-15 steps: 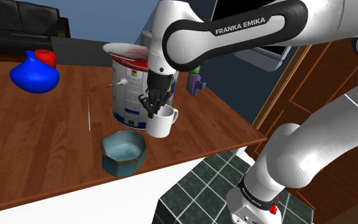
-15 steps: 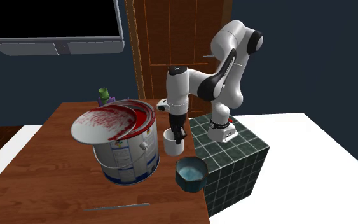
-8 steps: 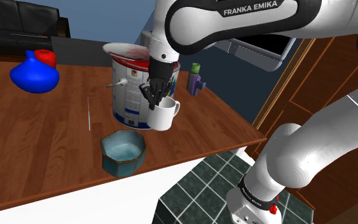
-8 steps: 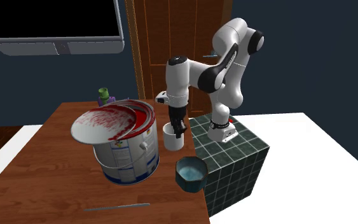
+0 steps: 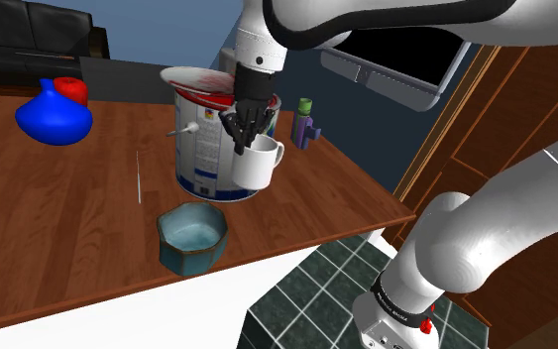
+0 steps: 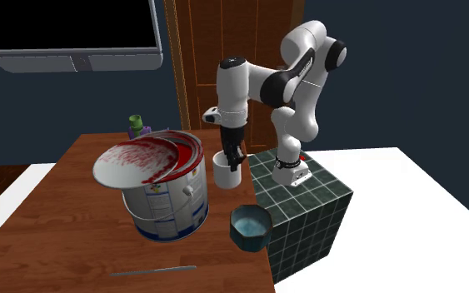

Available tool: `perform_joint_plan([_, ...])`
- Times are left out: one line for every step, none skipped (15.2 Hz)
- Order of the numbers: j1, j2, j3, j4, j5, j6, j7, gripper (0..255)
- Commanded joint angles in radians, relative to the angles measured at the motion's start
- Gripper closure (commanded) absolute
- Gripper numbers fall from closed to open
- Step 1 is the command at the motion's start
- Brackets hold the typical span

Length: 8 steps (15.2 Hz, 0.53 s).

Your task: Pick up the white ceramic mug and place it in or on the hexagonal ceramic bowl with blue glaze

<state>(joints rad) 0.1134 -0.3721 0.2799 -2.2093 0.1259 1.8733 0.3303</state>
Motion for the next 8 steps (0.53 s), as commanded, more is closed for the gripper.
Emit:
perform_joint_plan([-0.001, -0.002, -0.002, 0.024, -0.001, -0.026, 0.001, 255])
perform_joint_plan([-0.001, -0.002, -0.003, 0.036, -0.002, -0.039, 0.001, 255])
perform_joint_plan([-0.001, -0.003, -0.004, 0.049, -0.002, -0.052, 0.002, 255])
perform_joint_plan([-0.002, -0.003, -0.004, 0.055, -0.003, -0.058, 0.002, 255])
perform_joint_plan([0.006, 0.007, 0.012, 0.077, 0.000, -0.068, 0.026, 255])
perform_joint_plan([0.012, 0.018, 0.029, 0.099, 0.001, -0.078, 0.051, 255])
perform_joint_plan([0.019, 0.031, 0.046, 0.123, 0.002, -0.087, 0.076, 255])
perform_joint_plan([0.025, 0.044, 0.062, 0.148, 0.002, -0.097, 0.101, 255])
